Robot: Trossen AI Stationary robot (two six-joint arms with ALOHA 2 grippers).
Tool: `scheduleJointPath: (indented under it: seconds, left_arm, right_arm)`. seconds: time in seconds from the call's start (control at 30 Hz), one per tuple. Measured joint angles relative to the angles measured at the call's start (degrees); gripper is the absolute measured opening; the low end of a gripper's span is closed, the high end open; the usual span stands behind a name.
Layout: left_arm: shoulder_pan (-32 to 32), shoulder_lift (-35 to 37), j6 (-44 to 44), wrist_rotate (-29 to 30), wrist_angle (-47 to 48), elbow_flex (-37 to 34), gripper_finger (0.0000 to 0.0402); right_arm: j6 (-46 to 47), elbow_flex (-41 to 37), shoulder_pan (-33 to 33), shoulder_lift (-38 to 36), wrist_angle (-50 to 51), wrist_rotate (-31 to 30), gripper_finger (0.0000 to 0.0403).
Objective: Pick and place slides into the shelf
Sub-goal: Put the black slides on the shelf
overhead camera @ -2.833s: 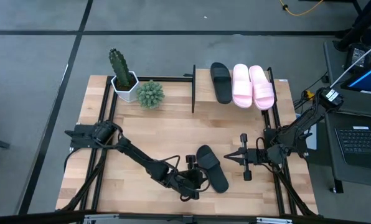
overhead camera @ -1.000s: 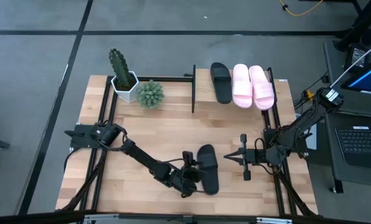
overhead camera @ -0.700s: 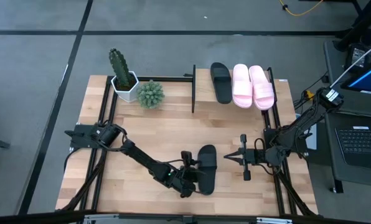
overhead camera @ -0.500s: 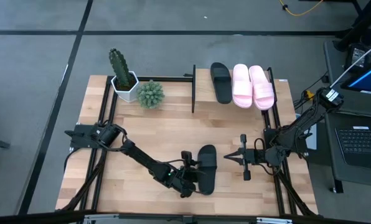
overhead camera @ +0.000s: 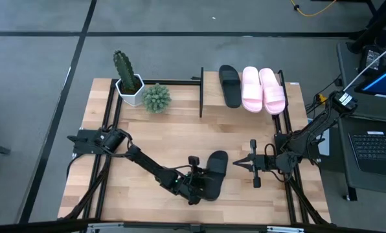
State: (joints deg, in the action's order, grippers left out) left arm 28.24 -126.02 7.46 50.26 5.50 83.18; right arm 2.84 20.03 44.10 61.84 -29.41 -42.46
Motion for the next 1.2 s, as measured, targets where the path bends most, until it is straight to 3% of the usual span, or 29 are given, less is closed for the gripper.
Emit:
scheduleJointPath:
  seconds: [0.37,0.6,0.8,1.03,1.2]
  left_arm:
    - [-0.1,0.0,-0.6,6.5,0.1,2.0,0.0002]
    - [-0.6,0.1,-11.6,14.3,0.1,7.3,0.0001]
    - [-1.7,0.1,-15.6,20.0,10.2,14.7,0.0]
    - [-3.6,0.1,-12.7,18.6,24.9,24.5,0.0]
    - [-6.0,0.7,-12.3,12.6,33.0,29.4,0.0]
  right_arm:
    - [-1.7,0.0,-0.1,0.0,-4.0,0.0,0.0009]
    - [-1.9,0.0,-0.1,0.0,-5.9,0.0,0.0009]
    - [-1.8,0.0,-0.1,0.0,-5.9,0.0,0.0009]
    - [-1.6,0.0,0.1,0.0,-5.6,0.0,0.0009]
    - [0.5,0.0,0.1,0.0,-4.8,0.1,0.0009]
